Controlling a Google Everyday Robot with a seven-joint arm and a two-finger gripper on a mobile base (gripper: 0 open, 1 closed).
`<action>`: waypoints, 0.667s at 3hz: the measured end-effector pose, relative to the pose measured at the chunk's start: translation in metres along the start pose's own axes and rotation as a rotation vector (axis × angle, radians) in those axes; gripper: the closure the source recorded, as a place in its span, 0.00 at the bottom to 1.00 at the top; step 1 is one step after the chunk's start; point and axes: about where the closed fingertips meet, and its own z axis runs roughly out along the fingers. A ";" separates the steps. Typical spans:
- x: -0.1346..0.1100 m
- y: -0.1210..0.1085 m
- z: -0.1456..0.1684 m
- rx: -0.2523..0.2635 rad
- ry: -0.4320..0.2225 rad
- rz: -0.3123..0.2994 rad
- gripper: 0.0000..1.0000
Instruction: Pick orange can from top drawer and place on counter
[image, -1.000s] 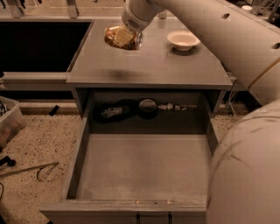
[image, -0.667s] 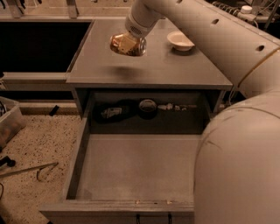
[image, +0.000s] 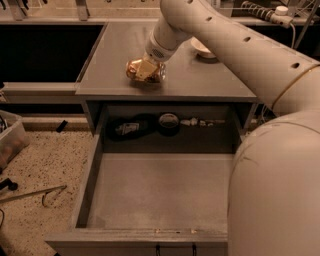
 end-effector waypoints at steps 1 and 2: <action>0.005 0.022 0.012 -0.065 -0.025 0.001 1.00; 0.005 0.022 0.012 -0.065 -0.025 0.001 0.82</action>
Offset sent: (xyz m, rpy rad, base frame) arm -0.0133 0.0075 -0.0201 0.0262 0.0459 0.0416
